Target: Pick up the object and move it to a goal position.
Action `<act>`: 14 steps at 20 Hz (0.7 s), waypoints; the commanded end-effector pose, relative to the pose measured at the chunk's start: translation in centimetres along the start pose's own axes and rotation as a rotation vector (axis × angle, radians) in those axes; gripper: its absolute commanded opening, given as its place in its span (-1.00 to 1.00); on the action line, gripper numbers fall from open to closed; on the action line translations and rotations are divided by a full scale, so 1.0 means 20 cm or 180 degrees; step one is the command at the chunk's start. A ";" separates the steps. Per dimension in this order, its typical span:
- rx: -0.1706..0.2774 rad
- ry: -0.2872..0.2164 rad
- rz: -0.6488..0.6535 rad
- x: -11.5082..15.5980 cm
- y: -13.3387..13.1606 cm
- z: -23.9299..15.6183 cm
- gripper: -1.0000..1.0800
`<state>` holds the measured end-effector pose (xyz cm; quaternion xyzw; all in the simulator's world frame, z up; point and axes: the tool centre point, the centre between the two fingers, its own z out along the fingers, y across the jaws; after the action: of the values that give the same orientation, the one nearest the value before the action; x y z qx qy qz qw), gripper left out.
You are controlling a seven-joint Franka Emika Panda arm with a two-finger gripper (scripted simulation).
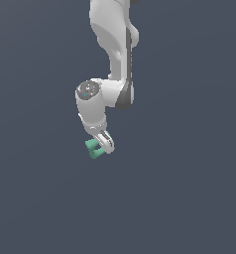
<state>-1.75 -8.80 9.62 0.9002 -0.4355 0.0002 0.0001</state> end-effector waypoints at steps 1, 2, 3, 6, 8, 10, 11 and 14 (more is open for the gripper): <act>-0.0001 -0.0001 0.0000 0.00 0.00 0.00 -1.00; -0.0001 -0.0001 0.0000 0.00 0.00 0.00 -1.00; -0.0001 -0.0001 0.0000 0.00 0.00 0.00 -1.00; 0.0001 0.0000 0.0001 0.00 0.00 0.00 -1.00; 0.0011 0.0002 0.0001 0.00 0.00 0.00 -1.00; 0.0040 0.0008 0.0000 0.00 -0.02 0.00 -1.00; 0.0062 0.0013 -0.0001 0.00 -0.03 0.00 -1.00; 0.0155 0.0033 -0.0005 -0.01 -0.08 -0.01 -1.00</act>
<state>-1.03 -8.04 9.77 0.9002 -0.4351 0.0108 -0.0138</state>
